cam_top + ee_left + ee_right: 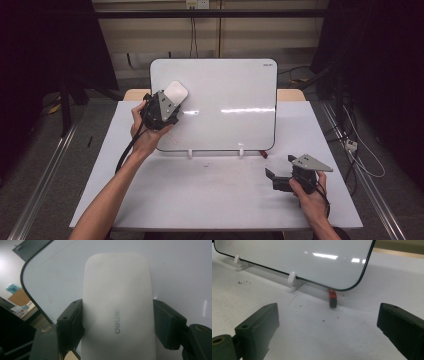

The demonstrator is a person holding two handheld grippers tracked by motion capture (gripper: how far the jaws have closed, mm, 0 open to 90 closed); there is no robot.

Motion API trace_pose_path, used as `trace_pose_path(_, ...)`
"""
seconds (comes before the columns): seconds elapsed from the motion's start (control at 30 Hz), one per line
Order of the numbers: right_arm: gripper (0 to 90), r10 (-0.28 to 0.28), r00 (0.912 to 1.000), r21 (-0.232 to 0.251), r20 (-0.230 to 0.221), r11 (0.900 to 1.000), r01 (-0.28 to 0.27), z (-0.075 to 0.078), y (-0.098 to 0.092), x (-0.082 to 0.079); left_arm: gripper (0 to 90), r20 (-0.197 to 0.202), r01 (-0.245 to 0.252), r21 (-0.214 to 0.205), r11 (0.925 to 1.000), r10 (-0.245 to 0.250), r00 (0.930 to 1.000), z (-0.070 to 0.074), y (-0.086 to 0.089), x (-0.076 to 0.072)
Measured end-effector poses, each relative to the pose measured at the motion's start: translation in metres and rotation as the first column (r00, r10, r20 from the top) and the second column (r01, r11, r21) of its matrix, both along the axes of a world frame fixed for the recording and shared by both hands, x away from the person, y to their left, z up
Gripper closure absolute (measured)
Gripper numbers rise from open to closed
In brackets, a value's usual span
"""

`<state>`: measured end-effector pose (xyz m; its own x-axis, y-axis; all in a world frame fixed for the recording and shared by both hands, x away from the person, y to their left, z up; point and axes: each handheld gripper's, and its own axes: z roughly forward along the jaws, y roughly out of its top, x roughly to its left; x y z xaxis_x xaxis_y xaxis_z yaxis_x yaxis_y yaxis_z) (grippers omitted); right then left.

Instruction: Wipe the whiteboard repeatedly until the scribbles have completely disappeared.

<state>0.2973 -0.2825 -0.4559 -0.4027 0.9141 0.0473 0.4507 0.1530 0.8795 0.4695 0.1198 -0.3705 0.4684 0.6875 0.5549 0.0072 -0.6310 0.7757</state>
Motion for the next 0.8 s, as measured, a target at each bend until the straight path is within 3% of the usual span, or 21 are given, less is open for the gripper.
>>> trace_pose_path(0.13,4.1,0.002,1.0,0.003,-0.004,1.0,-0.002,0.0,0.001,-0.001,31.1,-0.004,0.019,0.024,0.9995,-0.019,0.9998,-0.015,-0.005,-0.012)
trace_pose_path(0.27,4.1,0.008,1.0,-0.003,0.001,1.0,-0.007,0.0,0.003,0.001,31.1,-0.006,0.062,0.068,0.9958,-0.061,0.9981,-0.034,-0.02,-0.031)
trace_pose_path(0.37,4.2,0.008,1.0,-0.003,0.0,1.0,-0.008,0.0,0.004,0.001,31.1,-0.011,0.073,0.068,0.995,-0.072,0.9973,-0.043,-0.027,-0.039)
trace_pose_path(0.53,4.1,0.009,1.0,0.0,0.0,1.0,-0.009,0.0,0.003,0.001,31.1,-0.022,0.099,0.122,0.9875,-0.097,0.995,-0.059,-0.033,-0.056)
trace_pose_path(0.67,4.1,0.012,0.9999,0.002,-0.007,0.9999,-0.012,0.0,0.003,0.001,31.1,-0.045,0.121,0.121,0.9852,-0.117,0.9921,-0.056,-0.03,-0.053)
trace_pose_path(0.73,4.1,0.019,0.9998,0.002,-0.005,0.9998,-0.019,0.0,0.003,0.0,31.1,-0.046,0.128,0.143,0.9814,-0.122,0.9914,-0.053,-0.029,-0.052)
trace_pose_path(0.8,4.1,0.016,0.9998,0.004,-0.009,0.9999,-0.016,0.0,0.003,0.0,31.1,-0.043,0.113,0.136,0.9842,-0.108,0.9931,-0.048,-0.026,-0.048)
